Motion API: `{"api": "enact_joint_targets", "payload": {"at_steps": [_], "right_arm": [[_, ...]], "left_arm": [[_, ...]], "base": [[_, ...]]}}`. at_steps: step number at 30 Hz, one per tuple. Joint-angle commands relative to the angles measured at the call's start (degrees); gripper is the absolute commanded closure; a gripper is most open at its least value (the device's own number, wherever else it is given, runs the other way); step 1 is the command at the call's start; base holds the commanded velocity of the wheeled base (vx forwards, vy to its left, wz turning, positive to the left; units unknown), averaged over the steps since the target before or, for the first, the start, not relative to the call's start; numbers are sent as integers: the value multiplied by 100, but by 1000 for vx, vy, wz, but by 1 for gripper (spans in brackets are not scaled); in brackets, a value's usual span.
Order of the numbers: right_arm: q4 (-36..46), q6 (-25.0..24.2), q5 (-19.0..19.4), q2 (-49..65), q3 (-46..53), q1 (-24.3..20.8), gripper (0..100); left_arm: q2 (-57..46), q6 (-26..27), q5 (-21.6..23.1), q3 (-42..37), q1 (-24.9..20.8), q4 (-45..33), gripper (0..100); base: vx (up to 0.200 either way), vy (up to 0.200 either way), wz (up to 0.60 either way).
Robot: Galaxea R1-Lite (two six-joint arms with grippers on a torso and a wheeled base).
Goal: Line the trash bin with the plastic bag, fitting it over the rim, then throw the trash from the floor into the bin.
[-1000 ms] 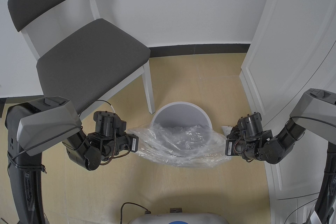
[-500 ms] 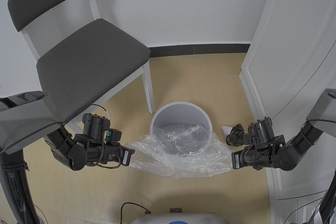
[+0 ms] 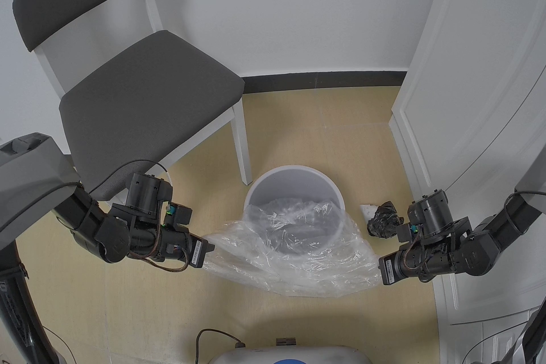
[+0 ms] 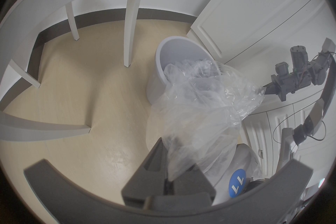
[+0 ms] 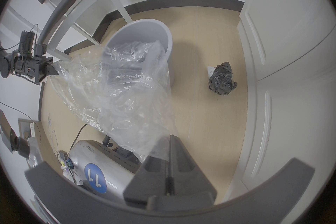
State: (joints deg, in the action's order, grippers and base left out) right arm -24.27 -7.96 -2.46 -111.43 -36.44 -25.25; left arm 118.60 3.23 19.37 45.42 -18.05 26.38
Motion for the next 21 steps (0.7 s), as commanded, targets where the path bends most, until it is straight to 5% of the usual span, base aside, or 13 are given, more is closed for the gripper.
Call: {"api": "enact_joint_targets", "payload": {"at_steps": [1, 6, 13, 16, 21], "right_arm": [[-7, -39, -17, -344, -136, 20, 100], [-78, -417, -220, -933, -584, 81, 100], [-579, -1507, -510, -1214, -1173, 99, 100], [-886, -1858, -712, -1407, -1436, 169, 100], [-904, -2210, -1107, -1662, -1841, 213, 100]], "left_arm": [[304, -7, -30, 134, -49, -1, 100], [910, -33, -425, 415, -119, 280, 100], [1552, -341, -882, 362, -198, 2381, 100], [1895, -446, -1533, 503, -225, 3215, 100], [2141, -472, -2262, 898, -322, 3400, 100]], "base": [[0, 0, 0], [0, 0, 0], [0, 0, 0], [0, 0, 0], [0, 0, 0]]}}
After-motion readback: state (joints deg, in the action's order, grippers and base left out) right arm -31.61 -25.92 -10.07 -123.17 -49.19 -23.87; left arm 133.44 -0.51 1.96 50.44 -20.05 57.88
